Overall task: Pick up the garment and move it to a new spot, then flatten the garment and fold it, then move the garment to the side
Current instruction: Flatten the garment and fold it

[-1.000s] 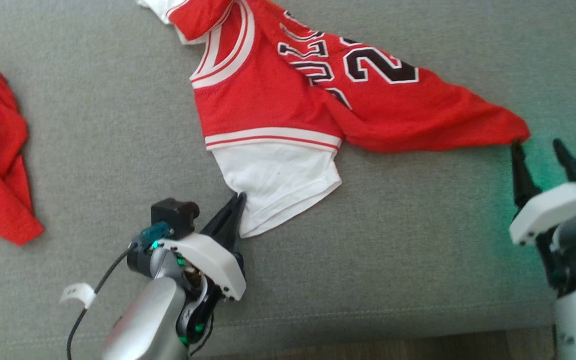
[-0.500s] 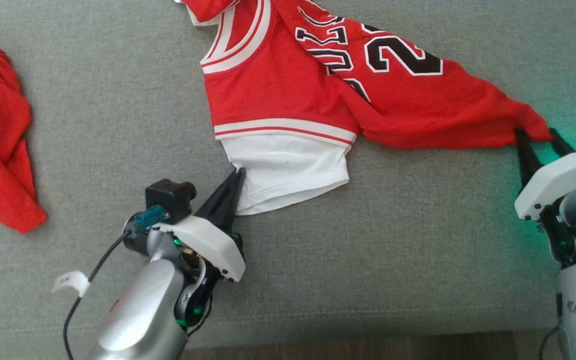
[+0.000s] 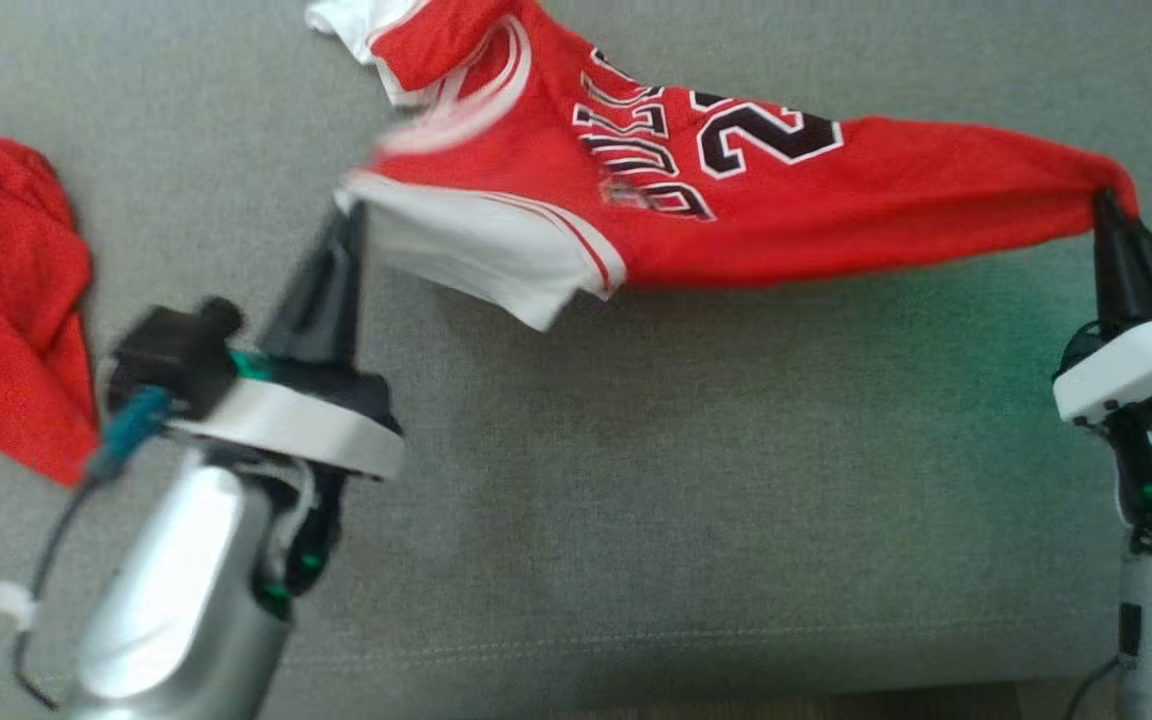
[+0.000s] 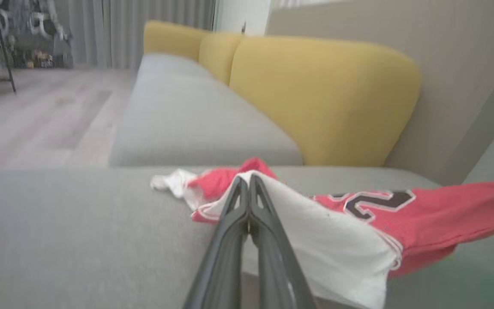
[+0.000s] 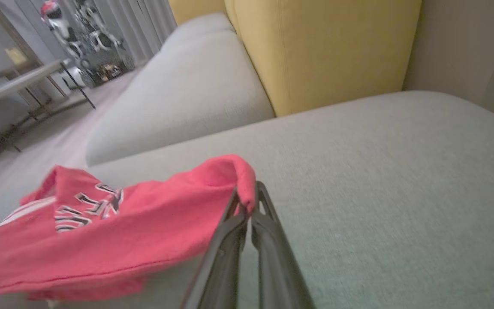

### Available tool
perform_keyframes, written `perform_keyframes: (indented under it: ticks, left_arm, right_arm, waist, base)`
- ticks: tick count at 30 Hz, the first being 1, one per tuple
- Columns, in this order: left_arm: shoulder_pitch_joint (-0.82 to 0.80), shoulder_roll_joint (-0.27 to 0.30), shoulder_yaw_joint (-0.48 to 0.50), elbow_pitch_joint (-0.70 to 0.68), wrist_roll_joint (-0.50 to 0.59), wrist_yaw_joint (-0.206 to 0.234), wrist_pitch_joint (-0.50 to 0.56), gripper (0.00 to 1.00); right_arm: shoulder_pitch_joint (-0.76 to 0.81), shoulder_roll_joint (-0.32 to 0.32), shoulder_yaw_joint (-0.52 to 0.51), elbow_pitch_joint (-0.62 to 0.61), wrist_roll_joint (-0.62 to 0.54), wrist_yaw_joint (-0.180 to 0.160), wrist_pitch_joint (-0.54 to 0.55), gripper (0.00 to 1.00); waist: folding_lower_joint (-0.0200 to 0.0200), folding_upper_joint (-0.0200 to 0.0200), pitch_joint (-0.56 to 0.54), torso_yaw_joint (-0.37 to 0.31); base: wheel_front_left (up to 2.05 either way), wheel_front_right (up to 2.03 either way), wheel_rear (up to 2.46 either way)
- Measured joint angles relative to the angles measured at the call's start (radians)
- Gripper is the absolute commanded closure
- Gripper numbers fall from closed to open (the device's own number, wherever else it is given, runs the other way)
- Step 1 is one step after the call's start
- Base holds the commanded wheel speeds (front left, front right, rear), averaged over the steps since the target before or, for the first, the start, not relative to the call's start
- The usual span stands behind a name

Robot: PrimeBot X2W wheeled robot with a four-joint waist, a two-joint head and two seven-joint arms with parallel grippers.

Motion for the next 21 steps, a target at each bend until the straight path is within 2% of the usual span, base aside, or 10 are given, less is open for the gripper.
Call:
perform_keyframes:
  ticks: [7,12,21]
  left_arm:
    - [-0.013,0.063,0.076,-0.216,0.023,0.039,-0.008,1.00]
    - [-0.102,0.085,0.111,-0.312,0.029,0.049,0.023,1.00]
    - [-0.259,0.100,0.130,-0.377,0.029,0.050,0.095,1.00]
  right_arm:
    - [0.009,0.037,-0.024,-0.185,0.142,0.000,0.059,1.00]
    - [-0.005,0.046,-0.045,-0.284,0.225,0.000,0.092,1.00]
    - [-0.074,0.049,-0.034,-0.455,0.232,0.000,0.173,1.00]
  waist:
    - [-0.0001,0.0000,-0.073,0.000]
    - [-0.0001,0.0000,-0.126,0.008]
    - [-0.0001,0.0000,-0.205,0.019]
  base:
    - [0.00,0.00,0.00]
    - [0.00,0.00,0.00]
    - [0.00,0.00,0.00]
